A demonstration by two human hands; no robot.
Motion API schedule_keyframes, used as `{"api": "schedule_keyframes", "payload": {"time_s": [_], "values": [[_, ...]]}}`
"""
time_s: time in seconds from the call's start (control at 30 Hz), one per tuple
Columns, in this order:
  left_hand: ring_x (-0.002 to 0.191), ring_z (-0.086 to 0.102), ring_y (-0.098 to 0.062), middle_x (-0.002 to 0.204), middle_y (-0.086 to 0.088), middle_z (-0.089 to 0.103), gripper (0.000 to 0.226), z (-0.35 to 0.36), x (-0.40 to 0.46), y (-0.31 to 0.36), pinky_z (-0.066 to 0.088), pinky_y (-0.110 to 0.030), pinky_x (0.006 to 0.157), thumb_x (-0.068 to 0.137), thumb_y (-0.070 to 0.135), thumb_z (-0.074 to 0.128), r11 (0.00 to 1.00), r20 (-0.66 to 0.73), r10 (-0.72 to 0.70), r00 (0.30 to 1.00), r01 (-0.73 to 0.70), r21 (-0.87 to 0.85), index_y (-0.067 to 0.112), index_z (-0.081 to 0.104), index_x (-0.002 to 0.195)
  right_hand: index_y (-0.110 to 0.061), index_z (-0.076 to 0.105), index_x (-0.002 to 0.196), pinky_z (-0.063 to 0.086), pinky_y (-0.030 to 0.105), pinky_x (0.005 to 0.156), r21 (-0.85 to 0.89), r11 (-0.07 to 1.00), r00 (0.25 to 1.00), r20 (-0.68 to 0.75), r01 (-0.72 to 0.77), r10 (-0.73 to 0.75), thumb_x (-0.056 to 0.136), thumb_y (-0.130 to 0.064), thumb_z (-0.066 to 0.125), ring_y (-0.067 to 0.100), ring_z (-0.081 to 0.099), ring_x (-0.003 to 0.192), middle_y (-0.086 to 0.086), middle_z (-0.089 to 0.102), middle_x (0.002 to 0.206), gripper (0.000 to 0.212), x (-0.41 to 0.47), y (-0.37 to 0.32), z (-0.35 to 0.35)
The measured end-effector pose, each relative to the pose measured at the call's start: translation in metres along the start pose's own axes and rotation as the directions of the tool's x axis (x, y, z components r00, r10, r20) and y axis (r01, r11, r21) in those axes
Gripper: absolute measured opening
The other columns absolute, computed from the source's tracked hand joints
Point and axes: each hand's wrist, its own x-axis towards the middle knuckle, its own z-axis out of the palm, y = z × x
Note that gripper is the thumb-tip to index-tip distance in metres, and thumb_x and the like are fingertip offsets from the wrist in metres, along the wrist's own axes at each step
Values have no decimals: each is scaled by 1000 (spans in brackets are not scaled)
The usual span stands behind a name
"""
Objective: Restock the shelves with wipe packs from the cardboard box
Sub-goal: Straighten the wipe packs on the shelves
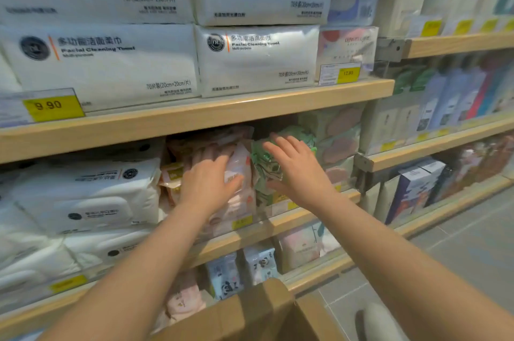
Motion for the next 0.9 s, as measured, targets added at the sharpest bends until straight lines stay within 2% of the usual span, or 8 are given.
{"api": "schedule_keyframes", "payload": {"time_s": [0.1, 0.17, 0.27, 0.4, 0.6, 0.73, 0.83, 0.9], "values": [[89, 60, -24, 95, -4, 66, 38, 10, 5, 1, 35, -29, 61, 89, 59, 38, 991, 9, -48, 999, 46, 125, 23, 49, 84, -23, 31, 143, 17, 53, 111, -112, 994, 997, 73, -10, 18, 86, -42, 59, 31, 25, 139, 2, 31, 151, 66, 17, 4, 23], [84, 61, -23, 88, -2, 66, 36, 16, 4, 2, 33, -28, 58, 90, 58, 38, 990, -54, -16, 998, 24, 140, 25, 45, 80, -23, 43, 136, 31, 56, 103, -151, 988, 999, 39, -10, 16, 84, -38, 65, 34, 41, 130, 5, 47, 140, 59, 18, 8, 36], [82, 62, -22, 83, 0, 66, 36, 19, 3, -2, 31, -29, 56, 91, 58, 37, 992, -100, 15, 995, -2, 129, 25, 40, 78, -20, 59, 120, 47, 51, 82, -261, 963, 992, -118, -75, 46, 73, -36, 76, 37, 61, 96, 10, 65, 110, 52, 27, 9, 49], [80, 61, -22, 82, 0, 65, 36, 22, 3, -5, 33, -28, 56, 90, 58, 38, 992, -115, 10, 993, 5, 126, 25, 41, 77, -21, 54, 128, 38, 56, 93, -254, 941, 974, -105, -223, 203, 80, -24, 64, 39, 55, 103, 13, 61, 116, 49, 51, -13, 57], [84, 62, -20, 86, 1, 66, 42, 25, 4, -7, 32, -28, 57, 91, 58, 36, 981, -109, 22, 994, 0, 196, 22, 58, 98, -18, 58, 123, 42, 54, 89, -220, 952, 970, -160, -214, 181, 73, -31, 70, 38, 58, 95, 12, 64, 108, 53, 52, -6, 65], [89, 60, -25, 95, -5, 64, 42, 17, 5, -5, 35, -30, 60, 91, 55, 38, 994, -22, -7, 1000, 10, 108, 18, 55, 101, -22, 34, 143, 29, 50, 104, -110, 986, 991, 31, -126, 130, 82, -37, 60, 35, 42, 124, 8, 47, 137, 67, 51, 5, 46], [101, 54, -31, 109, -10, 56, 47, 3, -5, -6, 42, -37, 74, 89, 53, 45, 998, -24, 12, 1000, -14, -57, 17, 49, 118, -22, 30, 145, 28, 46, 107, -19, 995, 994, 53, -96, 96, 84, -37, 59, 32, 38, 128, 7, 44, 139, 69, 40, 2, 24], [115, 45, -29, 122, -9, 50, 53, -7, -20, -14, 38, -42, 92, 88, 46, 51, 983, -144, 109, 983, -129, -133, 18, 44, 132, -17, 35, 141, 27, 45, 107, 13, 998, 998, 3, -68, 68, 85, -35, 61, 30, 41, 124, 7, 47, 133, 64, 27, -9, 14]]}}
